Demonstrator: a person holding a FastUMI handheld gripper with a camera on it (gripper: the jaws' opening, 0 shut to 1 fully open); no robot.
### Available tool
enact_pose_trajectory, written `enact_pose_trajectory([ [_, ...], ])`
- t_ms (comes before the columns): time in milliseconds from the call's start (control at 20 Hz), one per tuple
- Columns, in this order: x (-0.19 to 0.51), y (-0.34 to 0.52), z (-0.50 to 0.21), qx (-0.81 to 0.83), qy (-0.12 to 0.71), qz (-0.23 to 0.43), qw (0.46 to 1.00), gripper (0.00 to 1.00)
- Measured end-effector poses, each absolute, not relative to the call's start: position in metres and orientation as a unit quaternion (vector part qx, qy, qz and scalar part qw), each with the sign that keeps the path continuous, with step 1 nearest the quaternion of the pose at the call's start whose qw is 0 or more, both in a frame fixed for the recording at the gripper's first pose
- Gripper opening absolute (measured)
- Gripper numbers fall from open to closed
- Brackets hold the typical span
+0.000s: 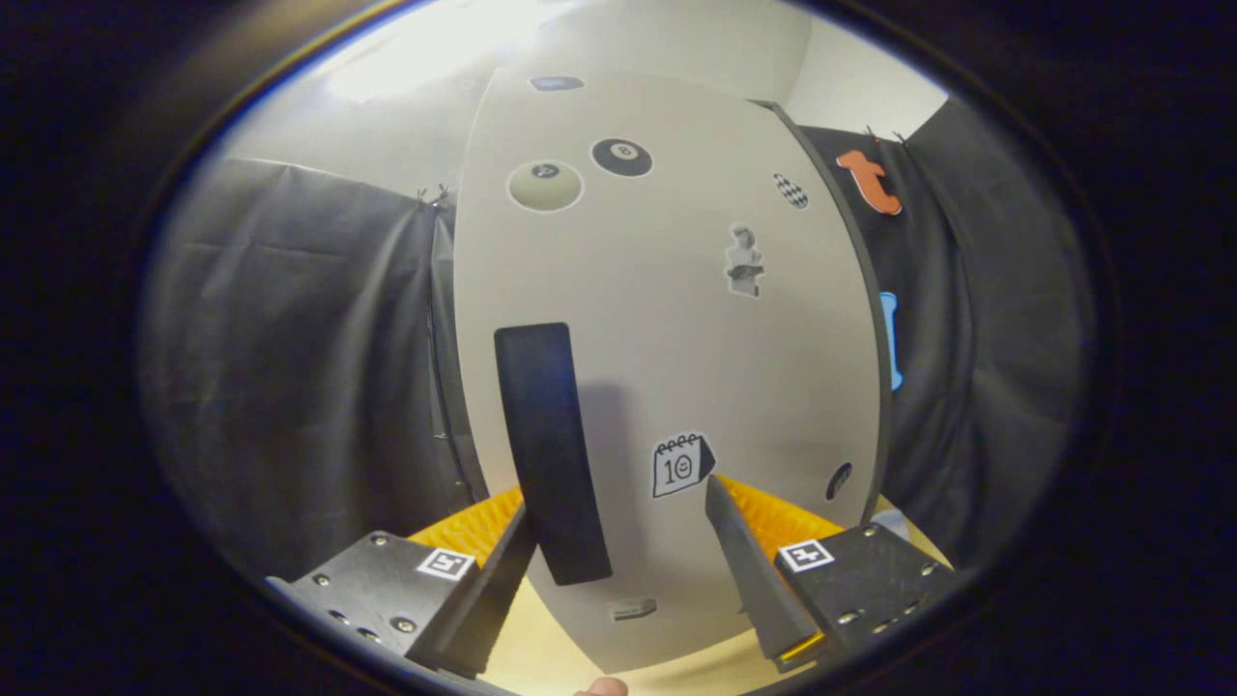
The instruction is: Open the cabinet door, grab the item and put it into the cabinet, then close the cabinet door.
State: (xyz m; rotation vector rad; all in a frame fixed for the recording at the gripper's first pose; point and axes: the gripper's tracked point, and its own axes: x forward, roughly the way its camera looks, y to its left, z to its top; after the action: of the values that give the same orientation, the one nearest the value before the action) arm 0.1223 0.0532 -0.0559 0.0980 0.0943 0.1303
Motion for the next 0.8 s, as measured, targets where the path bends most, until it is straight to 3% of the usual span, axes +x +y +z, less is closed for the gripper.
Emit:
enact_pose_trajectory([
  [800,0.211,0.093,-0.076,0.061,0.037,0.039,0.997,0.99],
])
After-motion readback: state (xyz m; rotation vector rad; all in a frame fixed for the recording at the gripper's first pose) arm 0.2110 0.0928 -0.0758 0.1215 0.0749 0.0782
